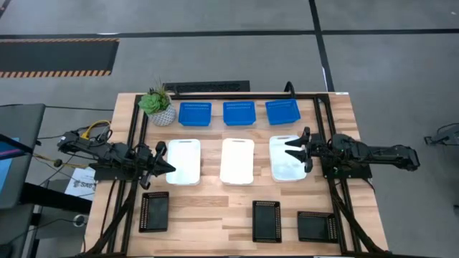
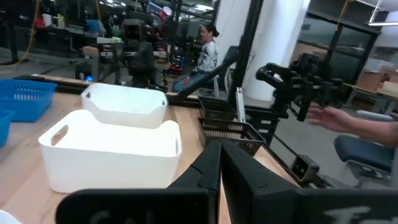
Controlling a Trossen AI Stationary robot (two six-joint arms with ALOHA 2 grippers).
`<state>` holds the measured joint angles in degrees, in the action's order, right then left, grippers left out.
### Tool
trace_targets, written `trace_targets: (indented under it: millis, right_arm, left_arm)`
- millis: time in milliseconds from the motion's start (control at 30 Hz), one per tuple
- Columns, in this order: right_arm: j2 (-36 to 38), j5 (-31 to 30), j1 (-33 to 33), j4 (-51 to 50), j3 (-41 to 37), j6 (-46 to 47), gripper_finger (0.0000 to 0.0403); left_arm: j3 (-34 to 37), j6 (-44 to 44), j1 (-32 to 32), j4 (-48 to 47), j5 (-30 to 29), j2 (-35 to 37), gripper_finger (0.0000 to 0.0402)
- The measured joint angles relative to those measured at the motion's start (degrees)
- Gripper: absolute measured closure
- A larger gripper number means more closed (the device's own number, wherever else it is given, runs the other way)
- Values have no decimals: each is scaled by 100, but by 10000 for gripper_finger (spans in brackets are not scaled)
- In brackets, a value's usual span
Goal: Stack baskets by color
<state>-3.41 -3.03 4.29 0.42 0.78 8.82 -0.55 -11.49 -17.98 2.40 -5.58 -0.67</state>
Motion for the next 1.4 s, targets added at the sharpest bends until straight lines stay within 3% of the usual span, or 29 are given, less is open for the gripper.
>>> trace_targets:
  millis: [133, 467, 600, 700, 800, 1067, 1400]
  right_arm:
    - [0, 0, -6, 0, 0, -733, 214]
    - [-1, 0, -6, 12, 0, -683, 214]
    - [2, -4, -6, 253, -11, -140, 214]
    - [6, -20, -6, 657, -11, 635, 214]
    - [0, -20, -6, 924, -11, 1229, 214]
    - [6, -20, 0, 1047, -11, 1732, 214]
    - [6, -24, 62, 1240, -11, 2352, 214]
  left_arm:
    - [-1, 40, 2, 54, -573, 0, 401]
    - [-3, -511, 2, 68, -624, 2, 401]
    - [-3, -605, 2, 147, -641, 1, 402]
    - [-3, -676, 2, 250, -994, 0, 402]
    - [-3, -1222, 2, 378, -1379, 2, 402]
    - [-3, -2749, 2, 413, -2063, 2, 401]
    - [-3, -2515, 0, 263, -2742, 2, 401]
